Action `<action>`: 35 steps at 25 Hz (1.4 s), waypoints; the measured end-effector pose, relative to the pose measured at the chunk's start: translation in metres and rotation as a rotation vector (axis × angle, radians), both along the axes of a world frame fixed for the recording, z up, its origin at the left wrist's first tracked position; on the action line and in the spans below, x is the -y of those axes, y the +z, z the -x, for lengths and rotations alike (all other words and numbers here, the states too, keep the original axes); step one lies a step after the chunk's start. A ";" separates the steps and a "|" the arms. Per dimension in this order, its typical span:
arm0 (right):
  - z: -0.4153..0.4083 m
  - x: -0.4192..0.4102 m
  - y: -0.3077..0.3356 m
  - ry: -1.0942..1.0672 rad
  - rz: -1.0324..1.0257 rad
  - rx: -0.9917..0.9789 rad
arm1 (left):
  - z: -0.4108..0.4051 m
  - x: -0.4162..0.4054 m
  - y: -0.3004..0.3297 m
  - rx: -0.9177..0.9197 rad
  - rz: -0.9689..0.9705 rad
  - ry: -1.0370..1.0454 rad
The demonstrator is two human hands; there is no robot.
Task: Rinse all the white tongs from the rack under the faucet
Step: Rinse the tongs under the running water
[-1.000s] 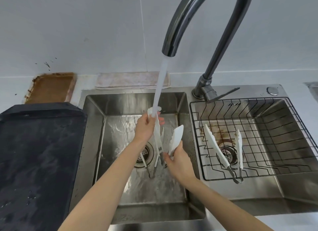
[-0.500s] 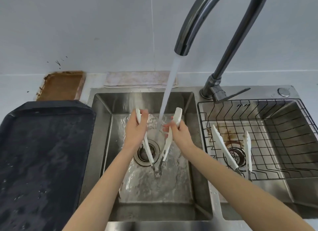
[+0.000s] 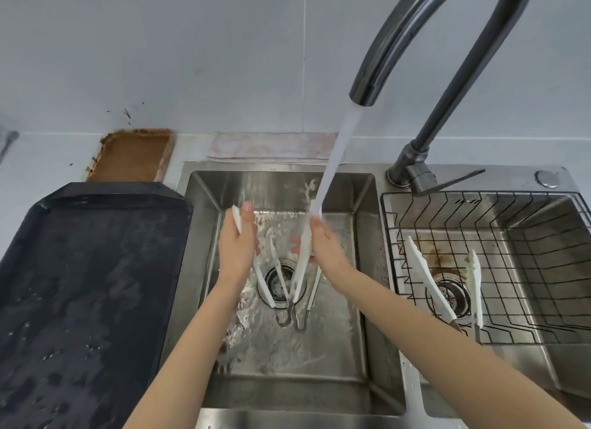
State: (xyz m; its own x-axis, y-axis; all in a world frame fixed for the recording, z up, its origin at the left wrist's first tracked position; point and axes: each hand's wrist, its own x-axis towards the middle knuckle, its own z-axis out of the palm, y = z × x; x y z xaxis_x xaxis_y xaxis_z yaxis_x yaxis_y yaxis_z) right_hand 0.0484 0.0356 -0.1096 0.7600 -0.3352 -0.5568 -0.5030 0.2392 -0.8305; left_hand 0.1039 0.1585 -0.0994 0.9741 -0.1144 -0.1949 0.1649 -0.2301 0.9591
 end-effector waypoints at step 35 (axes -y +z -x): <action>0.031 0.028 -0.068 0.051 0.141 -0.396 | 0.020 0.009 -0.066 -0.506 -0.280 -0.364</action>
